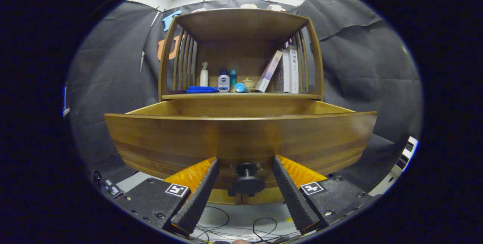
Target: Pull open the drawer, take out the items inside it, and place them on the countertop above the cabinet.
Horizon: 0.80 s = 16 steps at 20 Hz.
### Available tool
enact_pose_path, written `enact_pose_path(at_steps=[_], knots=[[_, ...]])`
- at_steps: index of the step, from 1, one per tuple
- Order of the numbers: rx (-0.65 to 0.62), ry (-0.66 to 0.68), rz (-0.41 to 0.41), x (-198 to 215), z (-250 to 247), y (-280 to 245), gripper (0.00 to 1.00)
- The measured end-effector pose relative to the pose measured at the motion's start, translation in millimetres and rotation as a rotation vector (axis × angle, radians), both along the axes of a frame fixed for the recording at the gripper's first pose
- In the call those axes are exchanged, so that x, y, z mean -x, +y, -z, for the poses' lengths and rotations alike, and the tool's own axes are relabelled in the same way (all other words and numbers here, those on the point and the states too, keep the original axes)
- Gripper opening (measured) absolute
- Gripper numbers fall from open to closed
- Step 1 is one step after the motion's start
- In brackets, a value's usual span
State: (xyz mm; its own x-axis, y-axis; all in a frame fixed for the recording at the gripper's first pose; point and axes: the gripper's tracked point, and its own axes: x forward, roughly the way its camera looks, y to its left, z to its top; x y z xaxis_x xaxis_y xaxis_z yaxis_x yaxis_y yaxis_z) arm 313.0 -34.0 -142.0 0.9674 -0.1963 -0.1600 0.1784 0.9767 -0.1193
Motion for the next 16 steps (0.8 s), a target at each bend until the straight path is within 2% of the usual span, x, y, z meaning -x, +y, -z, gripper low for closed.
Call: enact_pose_path(at_steps=[9,16], knots=[[-0.022,0.008,-0.017,-8,-4,-4,0.93],[-0.024,0.035,-0.007,-46,-9,-5,0.93]])
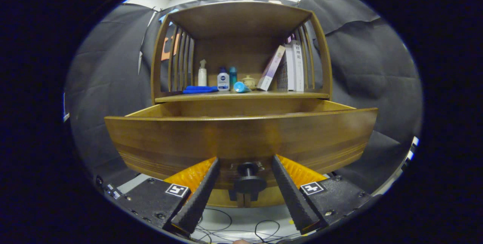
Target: Pull open the drawer, take out the items inside it, and place them on the countertop above the cabinet.
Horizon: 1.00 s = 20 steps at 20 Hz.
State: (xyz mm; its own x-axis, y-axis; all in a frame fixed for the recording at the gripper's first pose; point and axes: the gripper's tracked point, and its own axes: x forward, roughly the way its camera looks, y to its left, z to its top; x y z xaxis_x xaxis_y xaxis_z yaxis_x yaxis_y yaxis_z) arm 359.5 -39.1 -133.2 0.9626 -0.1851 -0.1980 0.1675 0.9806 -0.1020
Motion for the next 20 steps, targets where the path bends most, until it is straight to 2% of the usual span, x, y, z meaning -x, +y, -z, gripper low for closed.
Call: enact_pose_path(at_steps=[4,10,20], knots=[[-0.009,0.011,0.013,-28,-3,0,0.93],[0.066,0.023,0.039,-59,-5,1,0.93],[0.052,0.056,0.041,-111,-9,-8,0.93]])
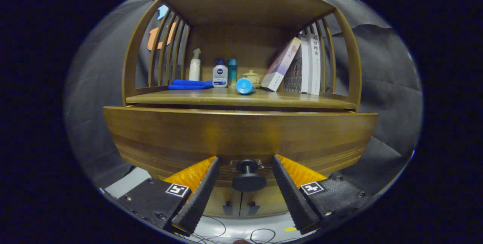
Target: Pull open the drawer, take out the items inside it, and place them on the countertop above the cabinet.
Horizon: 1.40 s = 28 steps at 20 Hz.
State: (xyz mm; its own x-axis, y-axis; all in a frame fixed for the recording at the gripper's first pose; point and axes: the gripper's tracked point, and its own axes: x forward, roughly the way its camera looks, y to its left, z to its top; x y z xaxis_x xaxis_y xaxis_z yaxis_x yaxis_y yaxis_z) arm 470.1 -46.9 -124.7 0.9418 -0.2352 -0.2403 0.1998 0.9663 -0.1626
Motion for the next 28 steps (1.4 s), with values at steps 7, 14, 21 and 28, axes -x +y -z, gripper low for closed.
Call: enact_pose_path(at_steps=[7,14,21,28], knots=[[-0.014,0.011,0.000,-15,-1,-2,0.93],[-0.047,0.032,0.009,-18,1,-2,0.93],[-0.048,0.059,0.005,-16,3,0,0.93],[0.022,0.149,0.002,-8,12,-3,0.93]])
